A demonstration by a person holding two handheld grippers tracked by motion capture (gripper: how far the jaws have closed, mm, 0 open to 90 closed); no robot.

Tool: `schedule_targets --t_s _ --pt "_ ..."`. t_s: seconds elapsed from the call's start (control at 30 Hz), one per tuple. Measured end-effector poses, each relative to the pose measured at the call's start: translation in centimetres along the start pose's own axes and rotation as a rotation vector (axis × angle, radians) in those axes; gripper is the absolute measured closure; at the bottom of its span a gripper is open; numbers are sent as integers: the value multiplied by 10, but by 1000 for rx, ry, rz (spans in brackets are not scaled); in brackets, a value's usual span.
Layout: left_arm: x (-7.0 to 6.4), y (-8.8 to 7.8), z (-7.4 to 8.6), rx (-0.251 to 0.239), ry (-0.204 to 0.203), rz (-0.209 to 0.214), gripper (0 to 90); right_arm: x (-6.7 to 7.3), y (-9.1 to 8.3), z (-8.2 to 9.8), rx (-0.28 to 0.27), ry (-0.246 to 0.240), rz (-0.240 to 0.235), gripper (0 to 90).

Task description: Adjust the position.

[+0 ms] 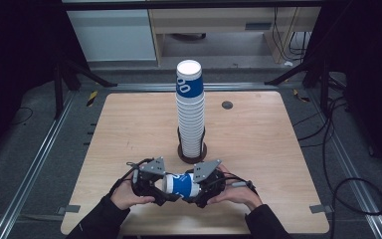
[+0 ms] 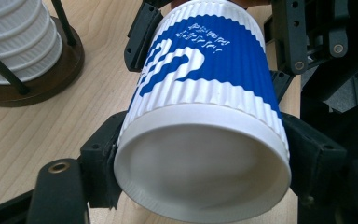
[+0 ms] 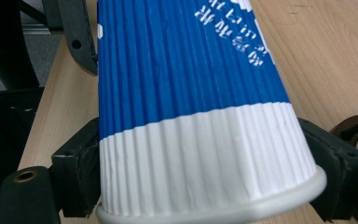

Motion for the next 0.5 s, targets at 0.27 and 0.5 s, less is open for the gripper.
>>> schedule_targets --t_s 0.27,0.5 --pt "1 -3 0 -20 -6 5 257 -1 -1 -1 -17 24 -6 92" --pt "13 -16 5 -52 -33 -34 258 -9 -18 -7 -90 73 8 71"
Point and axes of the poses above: each handheld gripper's, and its own axes: y roughly forward along the jaws, z roughly out of its underside, x roughly to its left, the point moved 6 cm from there along y, roughly forward along the jaws, and after that the axes turned 10 degrees about y, right-handed, at the moved point
